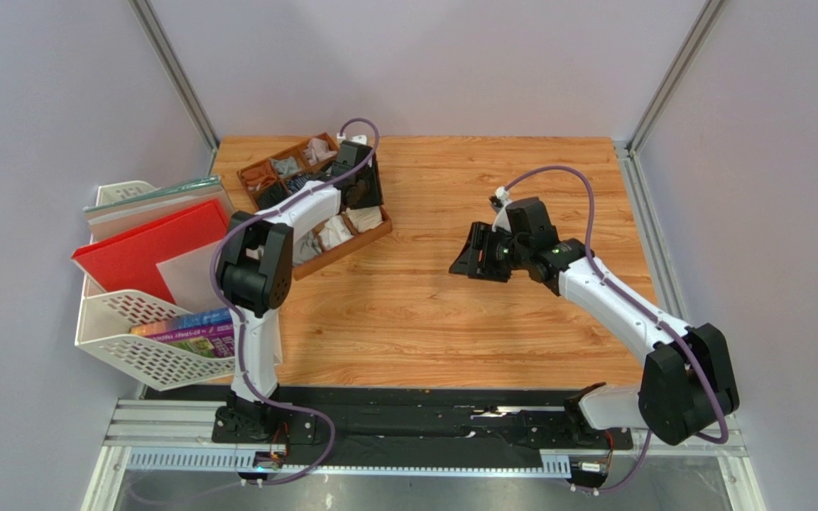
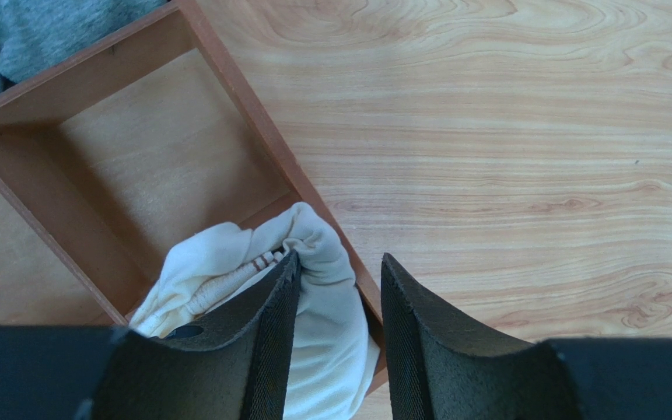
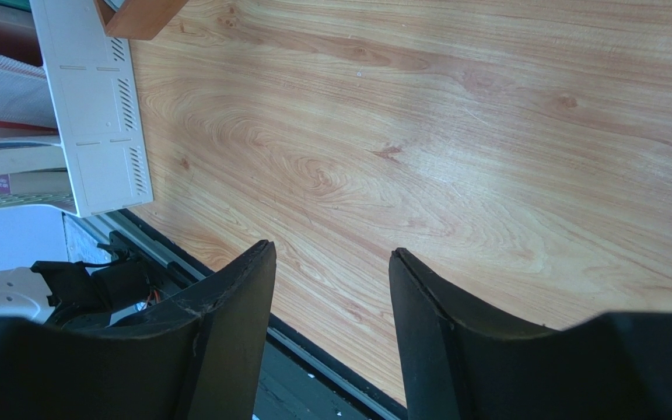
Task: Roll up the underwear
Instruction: Place the underwear in the storage box.
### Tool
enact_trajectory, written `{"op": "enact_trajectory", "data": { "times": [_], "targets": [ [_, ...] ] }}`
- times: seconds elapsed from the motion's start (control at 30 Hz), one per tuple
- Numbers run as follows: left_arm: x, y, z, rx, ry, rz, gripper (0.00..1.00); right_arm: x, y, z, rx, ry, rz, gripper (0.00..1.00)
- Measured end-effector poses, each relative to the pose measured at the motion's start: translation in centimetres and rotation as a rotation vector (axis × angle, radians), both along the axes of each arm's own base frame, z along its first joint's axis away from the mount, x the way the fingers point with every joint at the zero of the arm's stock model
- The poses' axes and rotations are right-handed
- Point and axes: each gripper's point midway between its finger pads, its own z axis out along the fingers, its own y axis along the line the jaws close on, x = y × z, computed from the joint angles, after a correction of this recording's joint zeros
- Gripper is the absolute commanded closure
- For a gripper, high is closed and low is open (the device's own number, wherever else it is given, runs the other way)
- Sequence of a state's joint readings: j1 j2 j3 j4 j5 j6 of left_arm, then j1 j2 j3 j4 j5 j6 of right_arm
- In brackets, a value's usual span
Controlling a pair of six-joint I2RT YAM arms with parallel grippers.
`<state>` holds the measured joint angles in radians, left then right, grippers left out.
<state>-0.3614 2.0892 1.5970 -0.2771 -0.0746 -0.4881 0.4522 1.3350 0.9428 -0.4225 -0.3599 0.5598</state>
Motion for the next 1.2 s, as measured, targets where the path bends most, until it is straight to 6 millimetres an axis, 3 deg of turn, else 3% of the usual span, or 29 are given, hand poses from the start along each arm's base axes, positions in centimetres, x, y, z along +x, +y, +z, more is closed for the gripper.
{"op": "enact_trajectory", "data": {
  "times": [0.2,0.67,0.87,1.0,1.2],
  "targets": [
    [-0.3,0.4,-0.9,-0.010,0.006,0.039,0.60,-0.4,-0.3,-0.3,-0.007,0.007,-0.004,0.44],
    [-0.6,-0.2,-1.5,-0.146,0.004,0.095,0.60,-1.0,-0.7,-0.9,-0.017,0.015,-0.009,0.44],
    [-3.0,-0.1,-1.7,-0.199,-0.011,0.125,0.60,-1.7,-1.1,-0.8,-0.017,0.005,-0.014,0.44],
    [-3.2,-0.1,-1.8,-0.229,-0.015,0.143,0.60,-1.9,-1.4,-0.5,-0.016,-0.003,-0.017,0.44],
    [-3.9,-0.2,-2.1,-0.291,0.003,0.153,0.42,-2.2,-1.6,0.1,-0.012,-0.020,-0.022,0.43]
  ]
}}
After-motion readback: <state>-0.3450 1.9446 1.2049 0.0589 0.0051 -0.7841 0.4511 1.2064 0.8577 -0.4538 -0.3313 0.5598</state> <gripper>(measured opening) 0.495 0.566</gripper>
